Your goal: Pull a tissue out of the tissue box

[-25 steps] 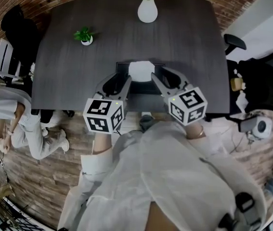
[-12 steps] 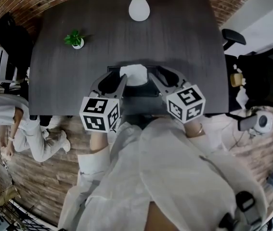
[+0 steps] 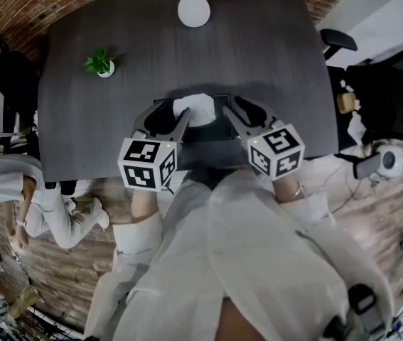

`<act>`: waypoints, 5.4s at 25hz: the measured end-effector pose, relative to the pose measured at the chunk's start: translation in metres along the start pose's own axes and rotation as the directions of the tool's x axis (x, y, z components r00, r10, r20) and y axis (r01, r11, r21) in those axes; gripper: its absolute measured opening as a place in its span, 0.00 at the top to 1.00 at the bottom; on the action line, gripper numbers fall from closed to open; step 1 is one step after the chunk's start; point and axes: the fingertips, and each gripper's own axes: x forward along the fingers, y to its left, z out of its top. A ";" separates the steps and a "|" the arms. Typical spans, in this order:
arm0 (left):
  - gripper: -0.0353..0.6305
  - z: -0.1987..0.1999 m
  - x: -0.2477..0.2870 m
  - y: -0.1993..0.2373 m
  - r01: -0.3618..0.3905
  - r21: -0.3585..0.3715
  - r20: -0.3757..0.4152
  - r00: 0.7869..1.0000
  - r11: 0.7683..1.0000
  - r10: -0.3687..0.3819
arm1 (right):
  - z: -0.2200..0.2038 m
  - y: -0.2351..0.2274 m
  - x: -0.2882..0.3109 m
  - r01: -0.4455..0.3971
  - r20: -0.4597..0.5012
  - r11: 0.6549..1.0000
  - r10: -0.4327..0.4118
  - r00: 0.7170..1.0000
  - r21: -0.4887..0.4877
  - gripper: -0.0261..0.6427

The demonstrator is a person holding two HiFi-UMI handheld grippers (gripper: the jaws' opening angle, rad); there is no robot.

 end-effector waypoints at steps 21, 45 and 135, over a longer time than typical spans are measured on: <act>0.63 -0.008 0.041 -0.023 0.243 0.207 -0.184 0.961 0.948 -0.206 | -0.035 -0.011 0.005 0.102 -0.088 0.987 -0.091 0.992 0.125 0.80; 0.92 -0.012 0.061 -0.028 0.273 0.290 -0.228 0.950 0.917 -0.211 | -0.047 -0.009 0.018 0.103 -0.131 0.988 -0.087 0.988 0.119 0.80; 0.94 0.090 -0.051 0.027 -0.012 0.178 0.240 0.970 0.984 -0.032 | -0.020 -0.002 0.012 0.135 -0.114 0.991 -0.135 0.984 -0.006 0.80</act>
